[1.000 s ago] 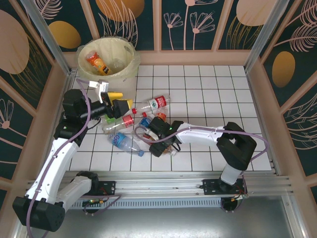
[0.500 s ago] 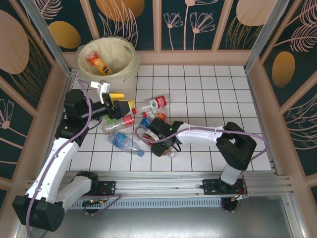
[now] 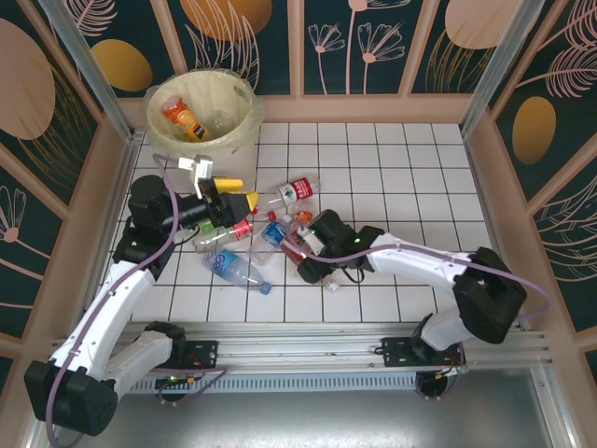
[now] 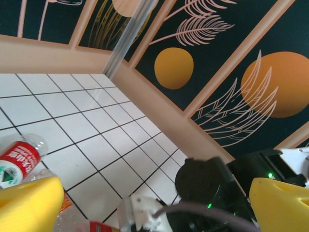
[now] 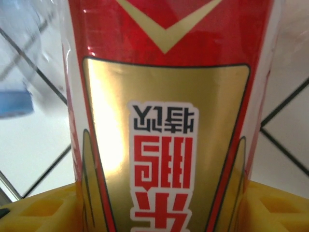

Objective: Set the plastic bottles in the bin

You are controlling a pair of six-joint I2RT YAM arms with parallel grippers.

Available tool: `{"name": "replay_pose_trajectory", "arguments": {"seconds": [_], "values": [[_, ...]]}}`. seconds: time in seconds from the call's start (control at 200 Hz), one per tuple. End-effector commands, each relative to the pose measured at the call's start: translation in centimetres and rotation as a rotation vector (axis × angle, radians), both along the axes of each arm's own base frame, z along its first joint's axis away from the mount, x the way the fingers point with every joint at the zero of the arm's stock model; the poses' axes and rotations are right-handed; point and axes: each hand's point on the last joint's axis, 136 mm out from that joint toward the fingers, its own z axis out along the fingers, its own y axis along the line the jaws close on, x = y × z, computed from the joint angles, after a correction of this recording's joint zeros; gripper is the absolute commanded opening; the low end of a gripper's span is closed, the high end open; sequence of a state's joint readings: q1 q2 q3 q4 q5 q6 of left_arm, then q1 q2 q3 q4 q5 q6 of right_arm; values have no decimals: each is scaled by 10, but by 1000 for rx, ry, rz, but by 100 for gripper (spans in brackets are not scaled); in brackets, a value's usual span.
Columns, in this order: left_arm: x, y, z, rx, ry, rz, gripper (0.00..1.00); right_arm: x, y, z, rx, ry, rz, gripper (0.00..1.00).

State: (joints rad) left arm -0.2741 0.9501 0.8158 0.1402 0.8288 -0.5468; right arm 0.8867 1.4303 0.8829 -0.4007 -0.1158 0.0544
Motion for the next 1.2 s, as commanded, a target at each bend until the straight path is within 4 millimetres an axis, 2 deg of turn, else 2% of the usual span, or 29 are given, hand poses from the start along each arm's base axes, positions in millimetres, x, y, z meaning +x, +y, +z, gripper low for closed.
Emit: {"name": "replay_pose_trajectory", "arguments": {"seconds": [0.0,0.215,0.38,0.46,0.475,0.52,0.761,0.911,1.191], "values": [[-4,-13,9,-41,-43,-32,98,7,6,31,170,-19,-49,64],[-12,-41,0,-76,-40,-115,98,21,-8,84,459,-16,-121,64],[-16,-60,-5,-102,-42,-172,98,18,-20,125,655,-5,-94,64],[-18,-68,-7,-125,-45,-195,98,12,-22,138,727,16,-61,64],[-18,-69,-8,-128,-44,-199,98,17,-27,140,739,12,-78,64],[-19,-74,-9,-139,-43,-212,98,15,-31,147,776,21,-66,64],[-16,-94,-20,-182,7,-257,98,5,-41,174,905,45,-10,65],[-13,-101,-17,-223,19,-278,99,0,-43,187,954,62,26,65],[-8,-110,-17,-240,51,-311,99,-8,-41,193,1005,84,70,65]]}}
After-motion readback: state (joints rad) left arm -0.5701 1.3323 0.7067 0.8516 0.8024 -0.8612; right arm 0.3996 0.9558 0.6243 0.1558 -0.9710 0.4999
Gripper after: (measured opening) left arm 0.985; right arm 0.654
